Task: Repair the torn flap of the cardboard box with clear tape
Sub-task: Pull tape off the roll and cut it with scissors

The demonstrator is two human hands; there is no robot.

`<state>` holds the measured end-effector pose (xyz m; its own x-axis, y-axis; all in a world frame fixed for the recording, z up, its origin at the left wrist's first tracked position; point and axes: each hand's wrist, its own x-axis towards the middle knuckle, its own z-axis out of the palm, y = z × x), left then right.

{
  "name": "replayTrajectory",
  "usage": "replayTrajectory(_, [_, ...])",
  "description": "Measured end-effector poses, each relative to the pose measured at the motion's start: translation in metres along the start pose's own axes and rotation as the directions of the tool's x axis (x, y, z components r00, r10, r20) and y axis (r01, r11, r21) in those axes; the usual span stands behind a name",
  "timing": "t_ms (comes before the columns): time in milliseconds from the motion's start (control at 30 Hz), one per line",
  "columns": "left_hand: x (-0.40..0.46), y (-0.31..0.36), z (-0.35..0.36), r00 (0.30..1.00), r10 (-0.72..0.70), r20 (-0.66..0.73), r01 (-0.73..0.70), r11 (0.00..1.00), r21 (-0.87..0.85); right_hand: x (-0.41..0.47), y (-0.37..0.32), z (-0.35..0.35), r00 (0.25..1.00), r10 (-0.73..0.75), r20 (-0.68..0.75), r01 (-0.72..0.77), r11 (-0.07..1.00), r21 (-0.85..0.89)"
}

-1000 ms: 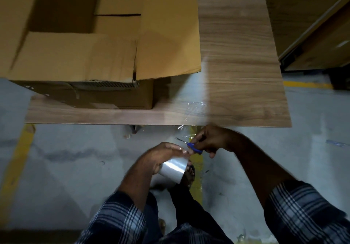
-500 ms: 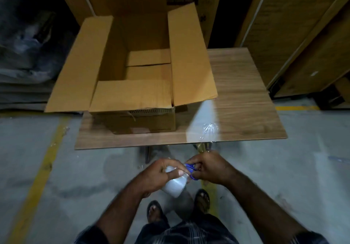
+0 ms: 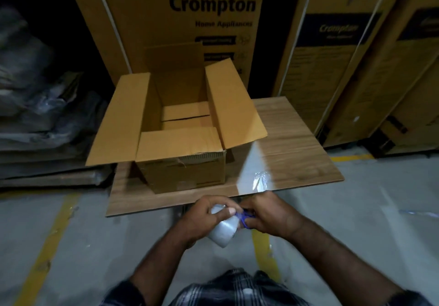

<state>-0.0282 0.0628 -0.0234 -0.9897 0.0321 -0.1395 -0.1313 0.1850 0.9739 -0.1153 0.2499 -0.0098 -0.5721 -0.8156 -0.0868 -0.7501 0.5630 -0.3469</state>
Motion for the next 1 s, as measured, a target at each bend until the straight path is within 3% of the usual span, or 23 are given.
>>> replayTrajectory(133, [-0.003,0.003,-0.002,0.998,0.044,0.041,-0.043,0.999,-0.031,-0.014,-0.004,0.001,0.998,0.063,-0.02,-0.061,0.993,0.096])
replayTrajectory(233, [-0.001,0.01,-0.002,0.992,0.093,0.08,-0.094,0.996,0.004,-0.018,-0.005,0.002,0.999,0.039,-0.032,-0.039,0.999,0.016])
replayTrajectory(467, [0.017,0.005,0.021,1.0,-0.01,-0.022,0.01,1.0,0.0,-0.03,0.008,-0.005,0.996,-0.026,-0.08,0.02,0.997,-0.078])
replayTrajectory(700, [0.047,-0.007,0.05,0.987,-0.101,-0.122,0.105,0.994,0.03,-0.023,0.026,-0.011,0.952,0.146,0.269,-0.139,0.989,-0.044])
replayTrajectory(867, [0.073,-0.01,0.061,0.971,-0.192,-0.144,0.199,0.979,0.038,-0.021,0.086,-0.029,0.832,0.044,0.554,-0.303,0.872,0.385])
replayTrajectory(900, [0.081,-0.009,0.062,0.961,-0.221,-0.169,0.226,0.974,0.013,-0.021,0.098,-0.031,0.862,0.074,0.502,-0.352,0.8,0.487])
replayTrajectory(967, [0.098,-0.006,0.064,0.932,-0.276,-0.233,0.265,0.961,-0.078,-0.019,0.119,-0.029,0.937,0.276,0.213,-0.345,0.647,0.68])
replayTrajectory(1000, [0.108,-0.007,0.067,0.92,-0.289,-0.266,0.258,0.955,-0.143,-0.018,0.128,-0.027,0.905,0.423,0.051,-0.313,0.58,0.752])
